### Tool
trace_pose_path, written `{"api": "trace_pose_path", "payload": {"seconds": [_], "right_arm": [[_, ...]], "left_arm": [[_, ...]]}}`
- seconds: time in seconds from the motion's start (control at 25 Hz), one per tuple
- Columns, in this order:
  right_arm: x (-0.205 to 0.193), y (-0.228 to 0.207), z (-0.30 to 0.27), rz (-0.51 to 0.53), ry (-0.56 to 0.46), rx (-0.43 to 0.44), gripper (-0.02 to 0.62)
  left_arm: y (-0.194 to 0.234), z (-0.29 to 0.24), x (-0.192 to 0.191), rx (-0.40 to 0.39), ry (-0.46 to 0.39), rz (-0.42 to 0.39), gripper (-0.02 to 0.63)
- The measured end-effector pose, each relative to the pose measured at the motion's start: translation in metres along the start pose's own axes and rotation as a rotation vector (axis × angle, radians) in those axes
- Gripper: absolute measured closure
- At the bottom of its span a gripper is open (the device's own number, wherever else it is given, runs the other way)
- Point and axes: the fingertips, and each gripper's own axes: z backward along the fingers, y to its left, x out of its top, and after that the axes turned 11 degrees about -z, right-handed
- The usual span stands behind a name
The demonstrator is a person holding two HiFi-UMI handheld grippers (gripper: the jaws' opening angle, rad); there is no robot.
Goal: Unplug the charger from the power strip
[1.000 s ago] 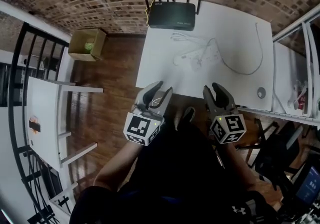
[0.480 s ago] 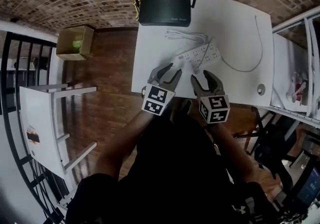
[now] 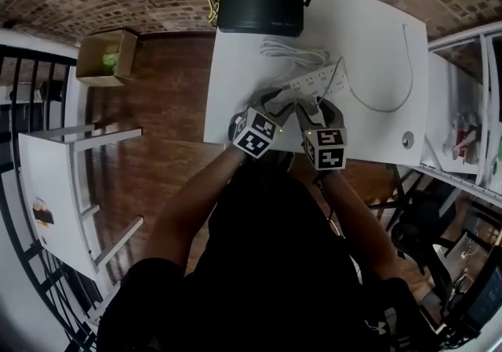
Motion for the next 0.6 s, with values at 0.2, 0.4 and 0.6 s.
{"api": "trace_pose_path", "payload": {"seconds": [0.2, 0.4, 0.6], "right_arm": [[-0.012, -0.006, -0.009, 0.019, 0.041, -0.019, 0.365], [-0.002, 0.002, -0.010, 0.065, 0.030, -0.021, 0.448], [-0.003, 0.004, -0.010, 0.073, 0.061, -0.023, 0.454]], "left_arm": [[-0.005, -0.012, -0.007, -0.034, 0.030, -0.023, 0.426], [-0.003, -0.017, -0.010, -0.028, 0.024, -0.014, 0.442], [-0.002, -0.016, -0.010, -0.016, 0.009, -0.032, 0.463]]}}
